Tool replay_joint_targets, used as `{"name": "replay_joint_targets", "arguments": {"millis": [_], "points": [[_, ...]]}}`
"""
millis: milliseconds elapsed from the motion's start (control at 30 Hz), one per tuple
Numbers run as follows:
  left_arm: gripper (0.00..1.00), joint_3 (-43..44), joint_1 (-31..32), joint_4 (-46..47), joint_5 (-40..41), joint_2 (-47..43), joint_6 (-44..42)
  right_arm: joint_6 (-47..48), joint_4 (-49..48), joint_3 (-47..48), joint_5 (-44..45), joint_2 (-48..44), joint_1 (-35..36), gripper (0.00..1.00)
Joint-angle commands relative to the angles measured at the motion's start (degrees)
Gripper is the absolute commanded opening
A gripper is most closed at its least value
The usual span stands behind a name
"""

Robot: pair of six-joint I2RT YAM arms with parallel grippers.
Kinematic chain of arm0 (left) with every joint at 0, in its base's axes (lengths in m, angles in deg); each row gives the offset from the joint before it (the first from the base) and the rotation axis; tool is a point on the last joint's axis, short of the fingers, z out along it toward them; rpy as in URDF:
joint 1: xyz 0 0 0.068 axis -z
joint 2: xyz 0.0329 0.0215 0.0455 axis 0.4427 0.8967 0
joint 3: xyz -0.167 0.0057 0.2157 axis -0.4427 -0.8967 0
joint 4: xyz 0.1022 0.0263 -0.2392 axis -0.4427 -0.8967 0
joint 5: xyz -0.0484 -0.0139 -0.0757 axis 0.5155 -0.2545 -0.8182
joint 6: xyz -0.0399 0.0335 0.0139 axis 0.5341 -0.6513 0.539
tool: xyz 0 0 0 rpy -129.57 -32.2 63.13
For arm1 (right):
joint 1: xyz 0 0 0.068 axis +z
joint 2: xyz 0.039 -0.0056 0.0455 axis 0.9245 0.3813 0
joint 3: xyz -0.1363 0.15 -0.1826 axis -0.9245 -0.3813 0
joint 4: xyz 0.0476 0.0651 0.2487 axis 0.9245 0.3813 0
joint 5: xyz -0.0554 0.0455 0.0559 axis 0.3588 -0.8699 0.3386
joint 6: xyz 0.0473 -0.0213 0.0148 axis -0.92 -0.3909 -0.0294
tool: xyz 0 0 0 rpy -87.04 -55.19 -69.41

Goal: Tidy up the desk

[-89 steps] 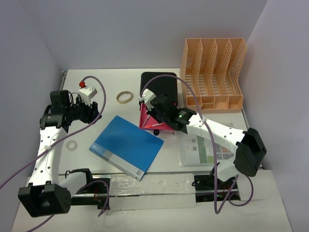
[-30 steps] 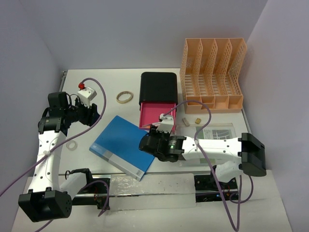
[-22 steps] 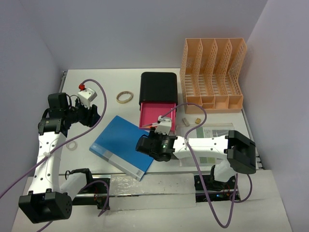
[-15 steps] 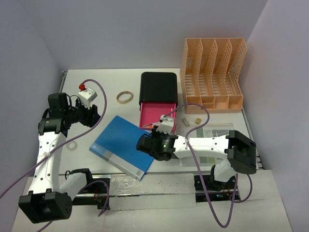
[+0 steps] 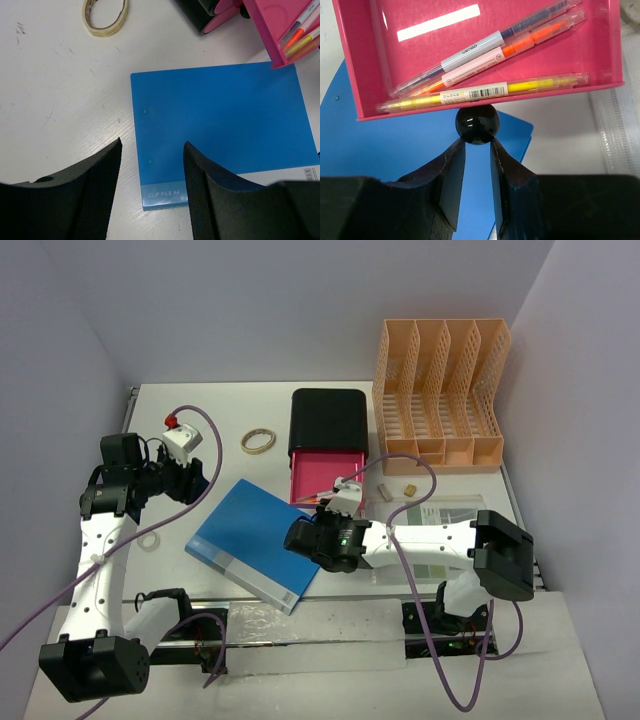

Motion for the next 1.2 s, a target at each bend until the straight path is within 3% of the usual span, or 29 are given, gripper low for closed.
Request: {"name": "replay_joint_targets", "arguments": {"millis": [0,467,900,1167], "points": [[0.59,0.0,-0.3,1.25,-2.03,-0.23,-0.8,2.37,-3.25,0.29,7.61,-2.67,-1.26,0.34],[0.59,0.63,-0.3,0.54,-2.47,-0.51,-0.92,9.76,-9.64,-0.58,8.13,-5.55,-3.45,0.33],[0.59,0.11,-0.3,0.3,-2.36,-0.73,-1.63,24.75,-23.81,-0.27,0.78,-3.84,-12.14,0.33],[0.59,-0.43,-0.3,1.59,-2.14,1.3,-1.54,30.23,-27.59,3.13,-2.46,0.59,-16.95,0.33]]}}
